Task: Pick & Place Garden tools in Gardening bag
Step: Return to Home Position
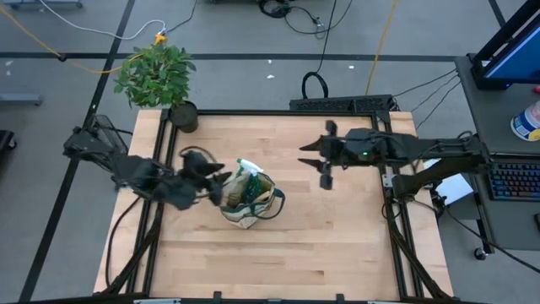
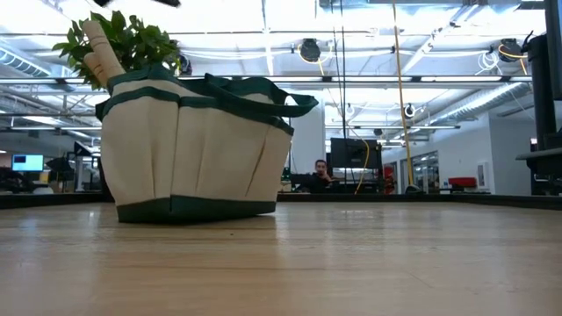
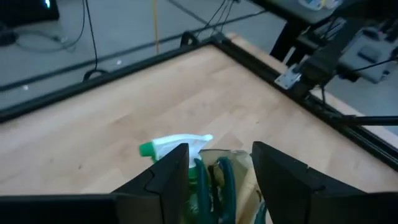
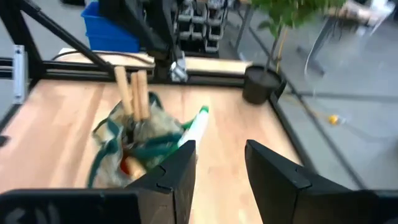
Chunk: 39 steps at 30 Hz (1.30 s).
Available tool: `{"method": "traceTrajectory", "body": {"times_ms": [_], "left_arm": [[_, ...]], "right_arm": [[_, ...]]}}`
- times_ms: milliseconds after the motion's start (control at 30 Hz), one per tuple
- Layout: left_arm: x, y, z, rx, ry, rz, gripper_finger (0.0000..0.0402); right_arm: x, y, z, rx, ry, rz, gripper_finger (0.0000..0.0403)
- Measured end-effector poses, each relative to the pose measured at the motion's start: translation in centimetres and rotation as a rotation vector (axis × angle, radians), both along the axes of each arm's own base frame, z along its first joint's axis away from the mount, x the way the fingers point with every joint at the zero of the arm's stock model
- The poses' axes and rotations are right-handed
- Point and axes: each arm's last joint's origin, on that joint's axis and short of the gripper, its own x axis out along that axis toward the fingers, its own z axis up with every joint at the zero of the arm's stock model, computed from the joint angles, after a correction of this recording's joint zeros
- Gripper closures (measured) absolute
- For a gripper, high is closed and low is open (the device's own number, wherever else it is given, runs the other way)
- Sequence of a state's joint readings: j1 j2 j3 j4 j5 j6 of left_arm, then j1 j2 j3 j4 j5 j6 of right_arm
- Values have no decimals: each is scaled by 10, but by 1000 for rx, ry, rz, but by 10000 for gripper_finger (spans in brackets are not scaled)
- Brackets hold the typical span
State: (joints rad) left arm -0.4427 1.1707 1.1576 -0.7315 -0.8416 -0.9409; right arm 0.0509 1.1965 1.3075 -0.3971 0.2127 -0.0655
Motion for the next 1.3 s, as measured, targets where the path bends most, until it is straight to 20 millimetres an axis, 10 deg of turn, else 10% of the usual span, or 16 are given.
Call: {"method": "traceTrajectory", "body": {"times_ms": [300,667,933,1300], "left_arm": [[-47,-18,4,35,-70,3,220],[-41,-56,-70,-24,-189,-37,220],[-18,-21,-92,-54,-113,-6,220],[-71,24,-84,-19,-193,-83,220]], "right_arm": [[-39,9,-3,114,21,12,273],[-68,13,-78,281,-112,5,273],[-110,6,-91,327,-224,-3,273],[-147,1,-107,341,-335,18,273]]}}
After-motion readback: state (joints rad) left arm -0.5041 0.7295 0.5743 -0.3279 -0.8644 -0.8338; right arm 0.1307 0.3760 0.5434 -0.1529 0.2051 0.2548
